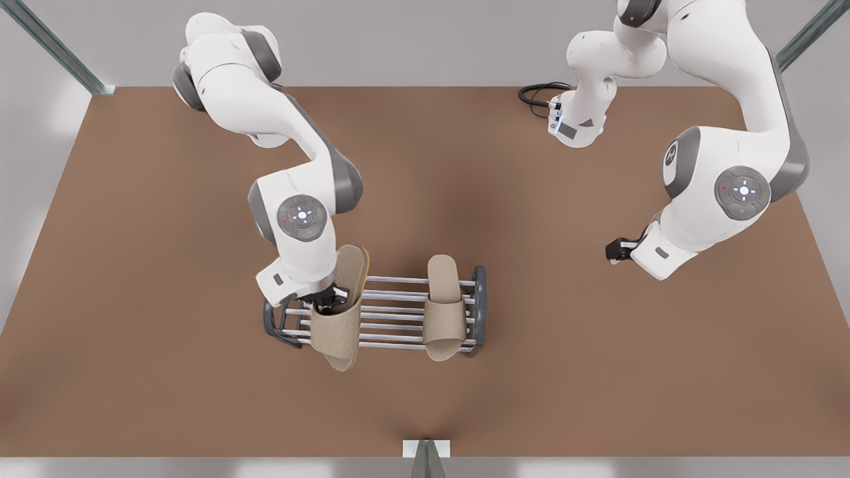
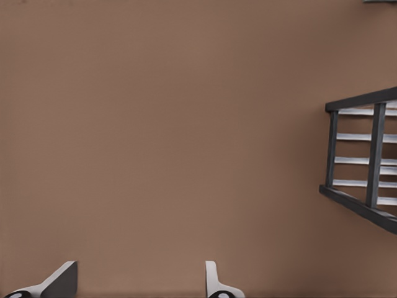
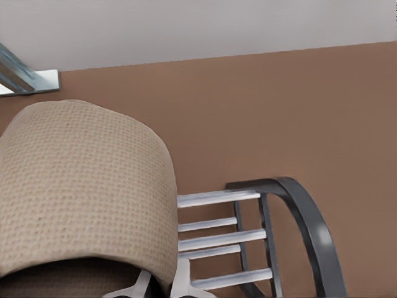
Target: Place the right shoe on the shoe rack with the right arm, and place the left shoe on the shoe rack with the left arm
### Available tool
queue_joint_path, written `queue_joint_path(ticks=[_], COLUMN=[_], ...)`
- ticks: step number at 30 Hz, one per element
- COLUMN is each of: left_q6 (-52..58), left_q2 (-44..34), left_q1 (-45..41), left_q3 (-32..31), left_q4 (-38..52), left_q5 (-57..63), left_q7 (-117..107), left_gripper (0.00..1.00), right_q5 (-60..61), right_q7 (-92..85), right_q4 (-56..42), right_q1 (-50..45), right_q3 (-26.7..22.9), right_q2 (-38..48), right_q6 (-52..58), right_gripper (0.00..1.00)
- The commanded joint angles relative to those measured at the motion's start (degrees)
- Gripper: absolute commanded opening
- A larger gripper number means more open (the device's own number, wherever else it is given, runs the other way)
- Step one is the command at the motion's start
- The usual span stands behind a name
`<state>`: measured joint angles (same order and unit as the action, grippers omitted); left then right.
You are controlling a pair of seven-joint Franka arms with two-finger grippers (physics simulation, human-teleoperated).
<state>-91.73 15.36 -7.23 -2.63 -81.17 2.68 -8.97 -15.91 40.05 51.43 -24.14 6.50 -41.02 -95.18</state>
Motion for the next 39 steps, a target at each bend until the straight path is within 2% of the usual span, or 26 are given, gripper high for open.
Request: queue_joint_path(ticks=[1,12,14,15,16,26,27,36,39], left_q6=[0.2,0.2,0.2,0.2,0.2,0.2,0.1,0.3,0.3], left_q2=[-0.1,-0.1,-0.1,-0.1,-0.1,-0.1,-0.1,-0.1,-0.2], left_q1=[0.0,0.2,0.2,0.3,0.4,0.4,0.4,0.4,0.4], left_q3=[0.0,0.1,0.0,0.1,0.1,0.2,0.2,0.2,0.2], left_q4=[0.0,-0.3,-0.4,-0.4,-0.4,-0.4,-0.3,-0.3,-0.3], left_q5=[0.0,0.0,0.0,0.0,0.0,0.1,0.1,0.1,0.1], left_q7=[2.7,2.7,2.7,2.7,2.7,2.7,2.7,2.8,2.8], left_gripper=[1.0,1.0,1.0,1.0,1.0,1.0,1.0,1.0,1.0], right_q5=[-0.3,-0.3,-0.2,-0.2,-0.2,-1.9,-2.0,-1.8,-1.8], right_q7=[18.7,17.6,15.3,15.3,15.4,15.6,15.4,15.5,16.4], right_q4=[0.0,3.9,8.8,17.6,22.0,22.8,22.8,22.8,23.5], right_q1=[-0.3,-1.7,-1.4,-1.4,-1.5,-1.5,-1.5,-2.1,-2.2], right_q3=[0.0,-0.4,-0.3,-0.3,-0.3,-0.3,-0.3,0.0,1.7], right_q2=[-0.3,-1.3,0.9,5.3,7.3,5.1,5.0,5.0,6.3], right_q6=[-1.1,-4.5,-6.4,-12.3,-15.1,-18.2,-18.2,-17.1,-15.1], right_gripper=[0.21,0.21,0.21,0.21,0.21,0.21,1.0,1.0,1.0])
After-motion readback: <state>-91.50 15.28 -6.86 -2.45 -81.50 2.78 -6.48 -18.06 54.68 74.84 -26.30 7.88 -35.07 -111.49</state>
